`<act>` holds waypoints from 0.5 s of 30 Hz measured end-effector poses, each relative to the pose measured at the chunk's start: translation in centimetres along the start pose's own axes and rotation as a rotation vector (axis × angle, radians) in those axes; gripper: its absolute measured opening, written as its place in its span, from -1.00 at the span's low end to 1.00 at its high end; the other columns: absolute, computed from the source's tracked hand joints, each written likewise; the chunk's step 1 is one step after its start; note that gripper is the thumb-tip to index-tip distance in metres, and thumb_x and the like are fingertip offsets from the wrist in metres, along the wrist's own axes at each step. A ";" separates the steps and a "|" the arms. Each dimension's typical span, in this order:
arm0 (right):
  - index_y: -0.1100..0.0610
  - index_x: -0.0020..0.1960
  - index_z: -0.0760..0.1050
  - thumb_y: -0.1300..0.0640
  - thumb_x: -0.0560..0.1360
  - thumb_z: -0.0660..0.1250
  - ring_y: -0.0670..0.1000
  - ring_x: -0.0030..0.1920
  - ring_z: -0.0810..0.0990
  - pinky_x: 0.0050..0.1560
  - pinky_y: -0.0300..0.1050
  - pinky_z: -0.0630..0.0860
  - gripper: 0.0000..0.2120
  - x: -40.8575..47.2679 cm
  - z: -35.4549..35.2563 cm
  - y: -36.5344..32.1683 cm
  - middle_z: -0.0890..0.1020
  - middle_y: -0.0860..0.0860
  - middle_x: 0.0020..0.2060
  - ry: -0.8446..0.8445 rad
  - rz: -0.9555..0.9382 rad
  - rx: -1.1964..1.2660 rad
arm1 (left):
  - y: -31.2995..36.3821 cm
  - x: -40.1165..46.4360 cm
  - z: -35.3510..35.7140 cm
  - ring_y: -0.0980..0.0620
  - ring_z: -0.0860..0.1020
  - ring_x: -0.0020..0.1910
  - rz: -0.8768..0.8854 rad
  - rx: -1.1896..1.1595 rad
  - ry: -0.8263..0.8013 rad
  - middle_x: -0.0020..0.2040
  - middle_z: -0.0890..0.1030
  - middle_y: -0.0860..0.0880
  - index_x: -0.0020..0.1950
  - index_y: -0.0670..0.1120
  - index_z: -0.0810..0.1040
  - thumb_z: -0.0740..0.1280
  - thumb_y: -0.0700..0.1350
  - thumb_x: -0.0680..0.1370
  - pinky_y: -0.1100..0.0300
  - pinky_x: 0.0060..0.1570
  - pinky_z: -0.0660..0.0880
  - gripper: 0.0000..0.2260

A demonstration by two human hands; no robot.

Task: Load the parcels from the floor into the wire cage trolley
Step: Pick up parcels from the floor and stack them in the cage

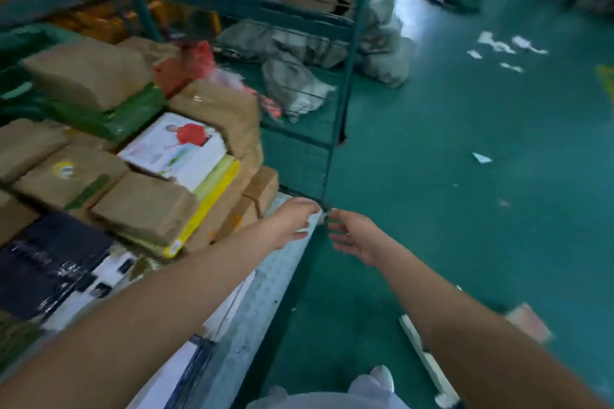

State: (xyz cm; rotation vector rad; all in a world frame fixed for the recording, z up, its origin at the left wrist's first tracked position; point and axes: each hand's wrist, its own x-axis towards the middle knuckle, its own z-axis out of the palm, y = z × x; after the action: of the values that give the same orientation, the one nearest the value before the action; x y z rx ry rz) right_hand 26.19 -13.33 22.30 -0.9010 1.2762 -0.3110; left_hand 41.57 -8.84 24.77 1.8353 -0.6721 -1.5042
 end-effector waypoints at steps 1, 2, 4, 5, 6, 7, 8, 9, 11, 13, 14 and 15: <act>0.04 0.20 0.55 -0.07 0.63 0.31 0.09 0.20 0.60 0.22 0.01 0.58 -0.76 -0.6 -3.0 0.9 0.64 0.07 0.15 0.057 0.006 0.046 | 0.5 0.6 2.9 0.02 0.45 -0.05 -0.005 0.048 -0.054 -0.05 0.50 0.04 0.01 0.01 0.52 0.28 -0.09 0.67 0.16 -0.01 0.45 -0.93; 0.04 0.21 0.55 -0.07 0.62 0.32 0.10 0.20 0.61 0.22 0.02 0.57 -0.75 -0.8 -4.6 1.4 0.64 0.07 0.14 0.090 0.015 0.071 | 0.7 0.8 4.3 0.01 0.45 -0.03 0.004 0.078 -0.085 -0.02 0.51 0.03 0.04 0.01 0.52 0.28 -0.08 0.67 0.16 -0.04 0.45 -0.95; 0.07 0.26 0.53 -0.06 0.63 0.31 0.08 0.12 0.62 0.15 -0.01 0.56 -0.72 -2.0 -9.2 3.0 0.63 0.06 0.13 0.167 0.029 0.140 | 1.2 1.6 9.0 0.01 0.47 -0.02 0.009 0.133 -0.160 0.02 0.53 0.02 0.06 0.02 0.53 0.28 -0.08 0.66 0.14 -0.02 0.46 -0.95; 0.08 0.24 0.52 -0.05 0.64 0.30 0.05 0.04 0.62 0.10 -0.03 0.54 -0.74 -2.9 -12.1 3.9 0.62 0.05 0.10 0.208 0.035 0.193 | 1.6 1.9 12.0 0.02 0.49 -0.04 0.011 0.172 -0.205 0.01 0.55 0.02 0.07 0.02 0.54 0.28 -0.09 0.66 0.13 0.01 0.47 -0.94; 0.08 0.22 0.51 -0.03 0.65 0.28 0.03 -0.02 0.60 0.05 -0.05 0.52 -0.77 -3.9 -14.7 4.9 0.61 0.05 0.06 0.250 0.044 0.233 | 1.8 2.1 14.8 0.03 0.50 -0.07 0.009 0.213 -0.251 0.01 0.57 0.01 0.08 0.01 0.55 0.27 -0.10 0.66 0.12 0.01 0.46 -0.93; 0.08 0.22 0.51 -0.03 0.66 0.28 0.02 -0.04 0.58 0.01 -0.06 0.51 -0.77 -4.6 -16.4 5.6 0.61 0.05 0.06 0.282 0.050 0.261 | 1.9 2.4 16.6 0.03 0.51 -0.08 0.009 0.242 -0.282 0.03 0.58 -0.02 0.08 0.01 0.55 0.27 -0.09 0.65 0.13 -0.02 0.47 -0.93; 0.08 0.25 0.50 -0.04 0.66 0.27 0.03 -0.01 0.58 0.01 -0.07 0.51 -0.74 -5.5 -19.3 6.8 0.60 0.07 0.09 0.326 0.061 0.294 | 2.2 2.3 19.7 0.01 0.53 -0.07 0.005 0.279 -0.321 0.08 0.57 -0.03 0.06 0.01 0.55 0.29 -0.07 0.64 0.15 -0.08 0.48 -0.94; 0.09 0.28 0.49 -0.06 0.65 0.28 0.05 0.04 0.57 0.03 -0.06 0.53 -0.71 -6.2 -21.7 7.9 0.60 0.09 0.14 0.360 0.069 0.331 | 2.4 2.5 22.2 -0.01 0.57 -0.03 0.011 0.312 -0.340 0.14 0.56 -0.02 0.04 0.02 0.57 0.33 -0.03 0.61 0.16 -0.13 0.51 -0.93; 0.12 0.31 0.48 -0.06 0.66 0.28 0.08 0.09 0.56 0.15 0.00 0.56 -0.67 -7.4 -25.6 9.6 0.59 0.11 0.19 0.417 0.077 0.387 | 2.3 3.0 26.2 -0.04 0.60 0.10 0.003 0.375 -0.355 0.28 0.52 -0.02 0.09 0.05 0.60 0.38 0.04 0.55 0.12 -0.11 0.59 -0.85; 0.13 0.30 0.49 -0.04 0.66 0.27 0.08 0.10 0.56 0.26 0.03 0.54 -0.68 -8.7 -30.2 11.5 0.59 0.10 0.16 0.473 0.094 0.461 | 2.6 2.7 31.2 -0.05 0.54 0.19 -0.013 0.442 -0.418 0.27 0.49 0.01 0.21 0.02 0.56 0.35 0.02 0.62 0.07 0.11 0.60 -0.81; 0.14 0.30 0.50 -0.04 0.66 0.27 0.08 0.10 0.57 0.25 0.03 0.53 -0.68 -9.3 -32.4 12.4 0.60 0.10 0.17 0.489 0.105 0.493 | 2.8 2.4 33.6 -0.06 0.51 0.24 -0.023 0.473 -0.447 0.24 0.48 0.04 0.26 -0.01 0.53 0.32 0.00 0.65 0.04 0.20 0.58 -0.79; 0.15 0.30 0.50 -0.04 0.66 0.26 0.07 0.10 0.58 0.24 0.02 0.54 -0.67 -9.7 -34.2 13.1 0.61 0.10 0.18 0.499 0.110 0.516 | 2.9 2.2 35.6 -0.07 0.50 0.28 -0.029 0.501 -0.468 0.22 0.47 0.07 0.28 -0.02 0.51 0.31 -0.01 0.67 0.01 0.26 0.55 -0.79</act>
State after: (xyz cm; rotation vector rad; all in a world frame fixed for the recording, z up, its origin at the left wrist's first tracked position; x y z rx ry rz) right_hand -11.56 -12.47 18.89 -0.3132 1.5904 -0.7719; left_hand 7.28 -18.40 21.37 1.8458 -1.3508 -1.9369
